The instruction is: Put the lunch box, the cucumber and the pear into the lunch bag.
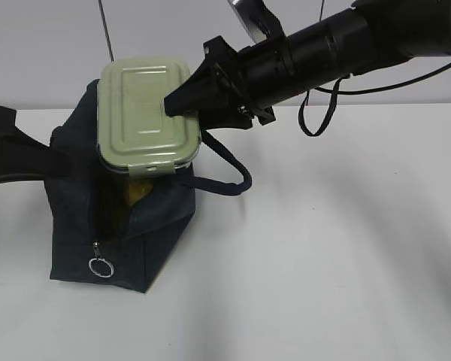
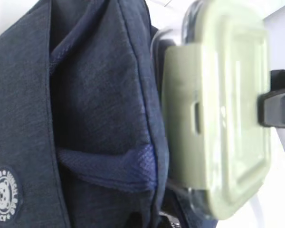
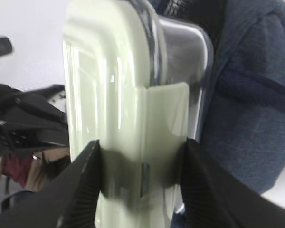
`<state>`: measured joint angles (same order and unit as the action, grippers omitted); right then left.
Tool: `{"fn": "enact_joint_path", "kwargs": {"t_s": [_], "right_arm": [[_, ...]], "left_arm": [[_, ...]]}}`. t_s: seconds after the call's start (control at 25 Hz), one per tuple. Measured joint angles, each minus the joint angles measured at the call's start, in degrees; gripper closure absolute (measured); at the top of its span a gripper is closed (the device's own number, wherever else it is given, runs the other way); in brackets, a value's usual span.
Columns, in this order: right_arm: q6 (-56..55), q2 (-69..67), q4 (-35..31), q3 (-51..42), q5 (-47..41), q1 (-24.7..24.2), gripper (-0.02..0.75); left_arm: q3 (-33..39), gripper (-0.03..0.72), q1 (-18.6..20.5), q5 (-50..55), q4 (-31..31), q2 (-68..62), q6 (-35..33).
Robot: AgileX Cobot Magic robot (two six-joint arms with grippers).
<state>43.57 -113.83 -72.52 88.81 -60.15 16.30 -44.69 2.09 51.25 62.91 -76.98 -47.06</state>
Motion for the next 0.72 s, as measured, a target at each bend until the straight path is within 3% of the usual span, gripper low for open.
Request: {"fn": "enact_joint_path", "kwargs": {"t_s": [0.24,0.72], "right_arm": [[-2.63,-0.12,8.18,0.00,0.17,0.13,0.376],[-8.83,-0.70,17.38,1.19,0.30,0.43,0.376]], "left_arm": [[0.00,0.686,0.00,0.11,0.00,0.00,0.00],[0.00,0.686,0.00,0.51,0.41,0.00,0.00]]}}
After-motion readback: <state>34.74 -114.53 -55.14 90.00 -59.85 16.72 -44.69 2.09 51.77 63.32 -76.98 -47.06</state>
